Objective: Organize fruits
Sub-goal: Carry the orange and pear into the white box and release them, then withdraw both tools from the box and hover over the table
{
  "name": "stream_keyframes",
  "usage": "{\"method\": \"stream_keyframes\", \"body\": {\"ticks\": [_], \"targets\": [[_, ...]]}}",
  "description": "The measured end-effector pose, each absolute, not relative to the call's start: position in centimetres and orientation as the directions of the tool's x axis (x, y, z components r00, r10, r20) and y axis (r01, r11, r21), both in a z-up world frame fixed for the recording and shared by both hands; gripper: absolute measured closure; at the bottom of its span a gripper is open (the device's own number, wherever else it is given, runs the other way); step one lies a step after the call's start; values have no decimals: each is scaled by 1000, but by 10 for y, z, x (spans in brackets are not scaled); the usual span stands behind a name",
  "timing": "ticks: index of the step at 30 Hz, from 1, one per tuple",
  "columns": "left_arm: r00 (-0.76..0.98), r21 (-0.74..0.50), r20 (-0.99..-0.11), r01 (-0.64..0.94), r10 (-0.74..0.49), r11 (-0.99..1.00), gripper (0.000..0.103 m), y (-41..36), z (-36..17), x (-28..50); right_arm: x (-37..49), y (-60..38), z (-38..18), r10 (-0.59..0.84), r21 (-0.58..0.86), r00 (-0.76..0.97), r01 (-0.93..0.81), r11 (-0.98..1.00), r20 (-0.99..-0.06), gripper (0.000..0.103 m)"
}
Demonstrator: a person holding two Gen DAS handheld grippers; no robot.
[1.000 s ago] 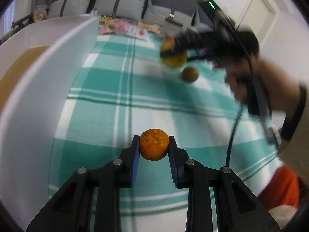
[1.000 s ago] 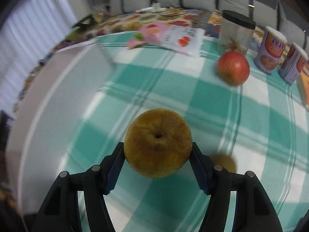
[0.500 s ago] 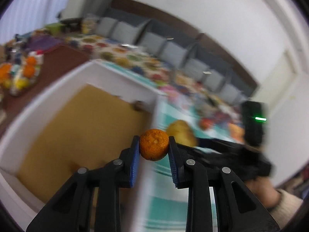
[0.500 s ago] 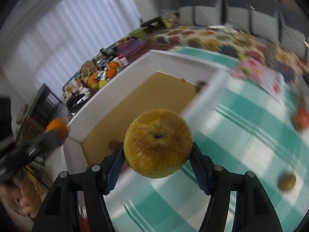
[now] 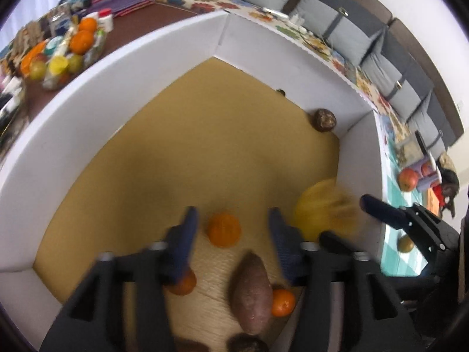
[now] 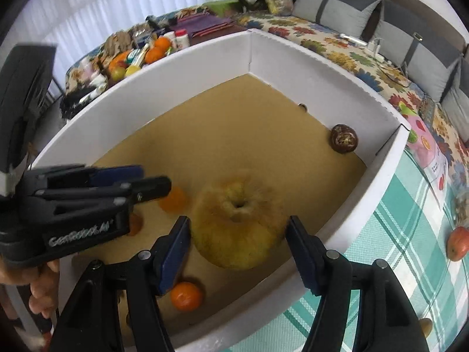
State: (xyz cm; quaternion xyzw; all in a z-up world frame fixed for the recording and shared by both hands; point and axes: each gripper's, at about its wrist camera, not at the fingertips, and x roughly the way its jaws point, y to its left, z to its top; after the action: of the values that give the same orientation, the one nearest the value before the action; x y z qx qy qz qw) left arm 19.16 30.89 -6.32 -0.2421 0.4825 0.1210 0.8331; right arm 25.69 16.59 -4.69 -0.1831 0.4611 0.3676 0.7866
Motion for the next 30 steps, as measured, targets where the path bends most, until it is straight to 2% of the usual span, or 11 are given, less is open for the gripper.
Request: {"method": "stream_keyframes", "body": {"ticks": [4,6,9,11,15,19,22,25,30], "targets": [[570,-303,-822,-430,-5,850,34,306,-38,175,257,137,-17,461,76,376,-704,706,-804,35],[618,-313,-786,-401,2,861,32,295,-18,163,252,110,1,485,85,417,-685,723,-769,30],[691,-302,-723,-315,-1,900,24,261,16,142,234,68,15,490,80,468,-658,749,-736,21],[721,-301,-693,-244,-36,922,21,232,28,127,215,27,11,473,78,493,-627,775,-730,15],[741,-291,-657,-75,-142,954,18,160,35,98,174,-53,-20,406,89,515,-533,841,-754,15],[669,-310,-689,75,-278,948,17,82,-2,82,126,-137,-71,278,59,544,-385,921,-792,15],[595,-298,-743,116,-307,947,17,34,-52,79,94,-187,-98,152,-4,581,-258,966,-799,15],[563,-221,-784,137,-260,966,17,2,-90,83,70,-227,-111,87,-10,625,-150,989,-776,15],[584,-98,-792,165,-177,981,17,-26,-117,101,69,-255,-117,35,-51,640,-116,992,-767,15]]}}
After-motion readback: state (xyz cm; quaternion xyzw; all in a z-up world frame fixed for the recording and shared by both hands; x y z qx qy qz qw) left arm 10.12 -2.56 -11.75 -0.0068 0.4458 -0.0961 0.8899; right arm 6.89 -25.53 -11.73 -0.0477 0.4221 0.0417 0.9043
